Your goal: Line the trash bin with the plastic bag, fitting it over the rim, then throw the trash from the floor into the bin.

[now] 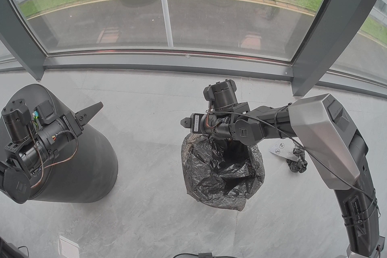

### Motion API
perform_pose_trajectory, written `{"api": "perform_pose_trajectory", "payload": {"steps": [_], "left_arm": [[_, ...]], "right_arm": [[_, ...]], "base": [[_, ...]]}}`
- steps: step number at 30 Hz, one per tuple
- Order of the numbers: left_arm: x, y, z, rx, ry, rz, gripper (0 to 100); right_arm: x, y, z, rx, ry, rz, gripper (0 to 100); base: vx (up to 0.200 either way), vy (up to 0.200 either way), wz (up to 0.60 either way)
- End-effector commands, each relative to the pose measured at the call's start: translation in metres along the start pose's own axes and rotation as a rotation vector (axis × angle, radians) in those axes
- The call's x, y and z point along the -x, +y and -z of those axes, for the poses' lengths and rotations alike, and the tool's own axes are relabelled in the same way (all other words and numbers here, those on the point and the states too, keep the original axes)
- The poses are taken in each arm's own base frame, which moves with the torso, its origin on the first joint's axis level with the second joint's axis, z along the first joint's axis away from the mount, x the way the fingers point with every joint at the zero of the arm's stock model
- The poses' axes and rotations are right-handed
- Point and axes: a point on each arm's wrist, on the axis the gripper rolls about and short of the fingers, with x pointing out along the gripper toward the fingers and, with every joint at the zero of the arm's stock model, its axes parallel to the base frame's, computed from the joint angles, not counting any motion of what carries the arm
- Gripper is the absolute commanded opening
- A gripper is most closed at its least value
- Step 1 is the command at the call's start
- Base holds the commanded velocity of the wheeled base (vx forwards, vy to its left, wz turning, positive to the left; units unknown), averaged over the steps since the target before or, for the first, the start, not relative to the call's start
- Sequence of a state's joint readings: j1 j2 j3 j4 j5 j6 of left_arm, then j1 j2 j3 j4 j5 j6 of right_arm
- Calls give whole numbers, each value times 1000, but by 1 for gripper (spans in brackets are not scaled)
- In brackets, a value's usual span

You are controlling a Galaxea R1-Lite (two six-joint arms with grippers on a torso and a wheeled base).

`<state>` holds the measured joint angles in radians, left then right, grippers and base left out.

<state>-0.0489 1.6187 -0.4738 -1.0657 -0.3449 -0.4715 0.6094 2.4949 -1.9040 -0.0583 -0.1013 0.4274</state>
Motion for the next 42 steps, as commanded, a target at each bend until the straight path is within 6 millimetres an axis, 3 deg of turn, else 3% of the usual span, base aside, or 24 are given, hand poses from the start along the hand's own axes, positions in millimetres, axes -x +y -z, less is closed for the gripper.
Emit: {"api": "perform_pose_trajectory", "payload": {"steps": [1,9,11,15,17,18,21,26,34,42], "left_arm": [[0,0,0,1,-1,-3,100],[1,-1,-1,0,-4,1,100],[2,-1,-1,-1,-5,1,100],[2,-1,-1,-1,-6,2,100],[2,-1,-1,-1,-6,2,100],[2,-1,-1,-1,-6,2,100],[2,-3,0,-1,-2,7,100],[2,-2,0,-2,-4,6,100],[1,-2,1,0,2,5,100],[1,-2,1,0,0,5,100]], "right_arm": [[33,12,-22,0,-36,-8,100],[103,27,-30,18,-25,-41,100],[117,29,-21,27,8,-43,100],[135,20,21,49,122,-27,100],[136,16,31,40,138,-25,100],[132,8,50,13,155,-22,100],[124,-1,72,0,168,-12,100],[112,-11,94,4,217,18,100],[106,-19,110,-2,263,59,100],[97,-25,105,-16,248,78,100]], "base": [[0,0,0],[0,0,0],[0,0,0],[0,0,0],[0,0,0],[0,0,0],[0,0,0],[0,0,0],[0,0,0],[0,0,0]]}}
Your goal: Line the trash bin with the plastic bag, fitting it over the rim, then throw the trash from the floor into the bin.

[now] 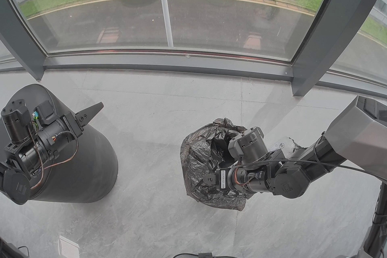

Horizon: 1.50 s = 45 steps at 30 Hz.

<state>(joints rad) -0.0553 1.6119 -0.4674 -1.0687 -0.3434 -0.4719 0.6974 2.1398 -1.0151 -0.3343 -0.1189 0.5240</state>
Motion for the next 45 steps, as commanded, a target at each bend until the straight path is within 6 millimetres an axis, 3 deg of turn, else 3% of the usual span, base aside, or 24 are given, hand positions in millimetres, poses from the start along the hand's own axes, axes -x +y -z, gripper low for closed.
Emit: {"api": "perform_pose_trajectory", "payload": {"steps": [1,20,31,45], "left_arm": [[0,0,1,2,3,-2,100],[-1,1,1,3,3,-3,100],[-1,1,1,4,5,-4,100],[-1,0,2,4,7,0,100]], "right_arm": [[-7,-3,-3,-8,-5,10,100],[-59,-1,-32,-27,-66,11,100],[-74,1,-36,-20,-82,5,100],[-89,-20,-41,-49,-93,37,100]], "base": [[0,0,0],[0,0,0],[0,0,0],[0,0,0]]}}
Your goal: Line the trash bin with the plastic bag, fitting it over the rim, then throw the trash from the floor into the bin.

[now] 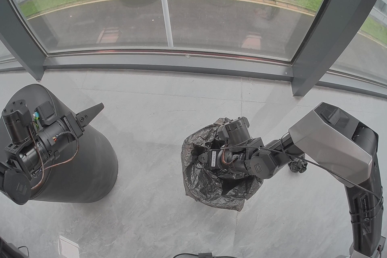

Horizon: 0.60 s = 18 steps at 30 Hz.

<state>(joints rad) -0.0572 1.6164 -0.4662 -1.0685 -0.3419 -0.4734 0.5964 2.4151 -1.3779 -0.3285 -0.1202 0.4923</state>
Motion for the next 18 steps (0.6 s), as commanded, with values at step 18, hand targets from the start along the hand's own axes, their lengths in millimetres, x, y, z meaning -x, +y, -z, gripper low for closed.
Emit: {"api": "perform_pose_trajectory", "payload": {"steps": [18], "left_arm": [[0,-3,1,-2,2,13,100]], "right_arm": [[-30,-5,-5,-2,-37,31,100]], "base": [[0,0,0]]}}
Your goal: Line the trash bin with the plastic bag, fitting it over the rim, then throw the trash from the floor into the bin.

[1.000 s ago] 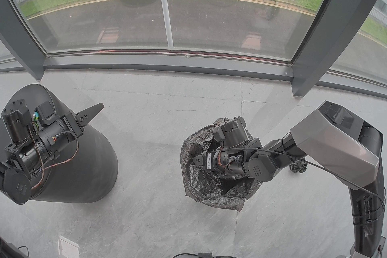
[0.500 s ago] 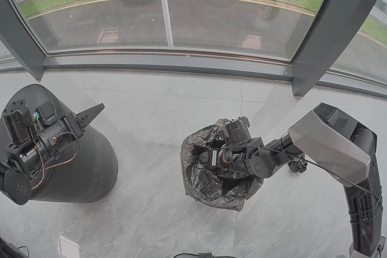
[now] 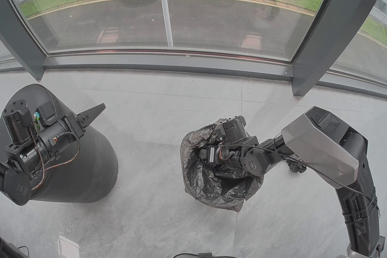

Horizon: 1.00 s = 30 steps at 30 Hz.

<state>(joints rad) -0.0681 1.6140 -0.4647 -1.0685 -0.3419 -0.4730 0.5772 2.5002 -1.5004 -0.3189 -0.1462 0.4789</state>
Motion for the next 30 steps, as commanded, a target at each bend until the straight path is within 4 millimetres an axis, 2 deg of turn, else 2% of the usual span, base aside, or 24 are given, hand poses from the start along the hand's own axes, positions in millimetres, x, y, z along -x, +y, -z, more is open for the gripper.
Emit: {"api": "perform_pose_trajectory", "payload": {"steps": [1,8,13,15,16,23,25,30], "left_arm": [[0,0,0,0,-2,1,100],[0,1,0,2,1,-1,100],[0,0,0,0,-2,1,100],[0,0,0,0,-2,1,100],[0,-1,0,0,-2,2,100],[0,-1,-1,0,-3,3,100],[0,0,0,1,0,-1,100],[0,0,0,1,0,-1,100]], "right_arm": [[-3,-1,1,-2,0,7,100],[15,3,-12,-12,-29,-9,100],[64,9,-23,-4,-47,-37,100],[71,9,-21,8,-43,-36,100],[81,12,-18,24,-37,-44,100],[98,10,-10,174,-23,-23,100],[102,13,-4,254,-16,-14,100],[107,27,7,310,4,-27,100]], "base": [[0,0,0],[0,0,0],[0,0,0],[0,0,0],[0,0,0],[0,0,0],[0,0,0],[0,0,0]]}}
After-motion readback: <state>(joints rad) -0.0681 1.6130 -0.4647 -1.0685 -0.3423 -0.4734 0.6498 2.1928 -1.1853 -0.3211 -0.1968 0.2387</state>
